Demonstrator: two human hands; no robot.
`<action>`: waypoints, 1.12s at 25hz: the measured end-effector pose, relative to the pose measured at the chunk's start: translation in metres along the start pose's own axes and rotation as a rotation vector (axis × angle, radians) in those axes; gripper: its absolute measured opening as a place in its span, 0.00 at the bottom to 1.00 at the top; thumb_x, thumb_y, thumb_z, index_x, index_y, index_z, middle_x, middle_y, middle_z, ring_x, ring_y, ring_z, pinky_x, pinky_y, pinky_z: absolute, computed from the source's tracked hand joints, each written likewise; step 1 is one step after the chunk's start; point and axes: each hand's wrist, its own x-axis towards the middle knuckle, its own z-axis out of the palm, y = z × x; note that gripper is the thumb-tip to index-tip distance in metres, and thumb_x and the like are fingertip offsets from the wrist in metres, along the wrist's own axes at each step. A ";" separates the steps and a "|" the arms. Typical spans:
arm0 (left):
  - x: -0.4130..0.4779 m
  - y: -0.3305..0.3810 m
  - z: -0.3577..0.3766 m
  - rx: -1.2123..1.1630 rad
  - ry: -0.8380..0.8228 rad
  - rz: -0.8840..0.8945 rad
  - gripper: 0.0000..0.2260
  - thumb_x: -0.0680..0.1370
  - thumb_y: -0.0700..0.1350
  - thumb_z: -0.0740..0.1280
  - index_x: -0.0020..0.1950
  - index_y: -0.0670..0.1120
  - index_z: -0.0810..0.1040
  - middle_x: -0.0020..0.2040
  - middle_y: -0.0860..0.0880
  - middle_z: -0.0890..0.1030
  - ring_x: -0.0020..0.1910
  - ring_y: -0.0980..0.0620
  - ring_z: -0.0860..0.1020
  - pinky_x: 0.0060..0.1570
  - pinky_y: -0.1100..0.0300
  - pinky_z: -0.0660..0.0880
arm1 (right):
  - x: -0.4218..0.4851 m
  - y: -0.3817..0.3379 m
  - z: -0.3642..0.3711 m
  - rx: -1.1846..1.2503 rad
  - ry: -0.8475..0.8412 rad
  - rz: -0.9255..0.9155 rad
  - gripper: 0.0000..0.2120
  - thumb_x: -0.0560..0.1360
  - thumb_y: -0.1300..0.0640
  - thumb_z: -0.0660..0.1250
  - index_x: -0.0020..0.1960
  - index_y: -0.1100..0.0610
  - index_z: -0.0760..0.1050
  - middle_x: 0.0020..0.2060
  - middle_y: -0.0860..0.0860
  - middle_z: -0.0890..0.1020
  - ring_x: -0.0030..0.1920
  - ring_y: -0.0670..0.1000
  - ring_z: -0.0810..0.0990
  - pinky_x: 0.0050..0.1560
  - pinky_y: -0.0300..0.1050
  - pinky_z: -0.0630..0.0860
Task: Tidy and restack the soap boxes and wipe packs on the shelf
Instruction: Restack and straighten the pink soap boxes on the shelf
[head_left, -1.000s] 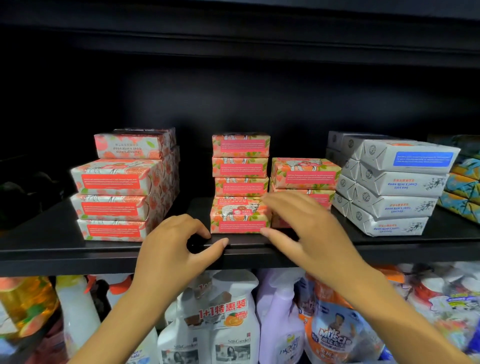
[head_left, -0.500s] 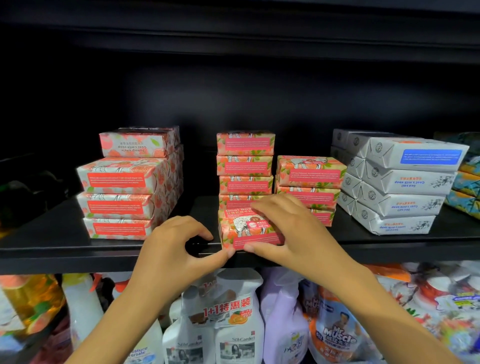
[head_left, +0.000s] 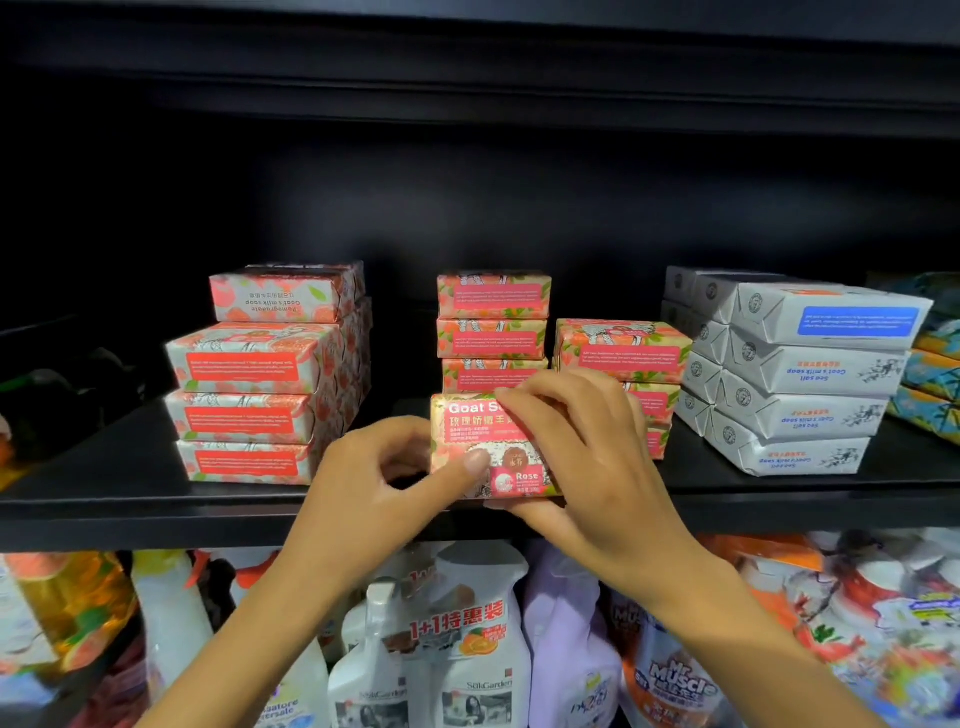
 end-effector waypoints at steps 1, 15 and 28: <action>0.001 0.003 0.002 -0.096 -0.016 -0.016 0.19 0.64 0.62 0.70 0.47 0.51 0.83 0.44 0.55 0.85 0.44 0.57 0.83 0.43 0.65 0.78 | 0.001 -0.001 -0.002 -0.008 0.043 -0.016 0.26 0.71 0.48 0.67 0.64 0.58 0.68 0.59 0.54 0.71 0.61 0.54 0.67 0.59 0.48 0.63; 0.005 0.017 0.013 -0.390 -0.040 0.041 0.25 0.64 0.51 0.78 0.59 0.47 0.76 0.53 0.55 0.83 0.51 0.57 0.81 0.46 0.68 0.76 | -0.001 0.011 -0.029 0.420 0.072 0.245 0.23 0.62 0.70 0.76 0.54 0.59 0.76 0.50 0.48 0.78 0.53 0.41 0.75 0.53 0.28 0.67; 0.004 0.020 0.012 -0.072 -0.066 0.317 0.29 0.62 0.48 0.79 0.60 0.49 0.72 0.57 0.57 0.77 0.59 0.54 0.77 0.56 0.60 0.75 | 0.000 0.022 -0.042 0.614 -0.281 0.474 0.44 0.59 0.40 0.74 0.71 0.43 0.60 0.61 0.32 0.70 0.61 0.32 0.69 0.59 0.27 0.67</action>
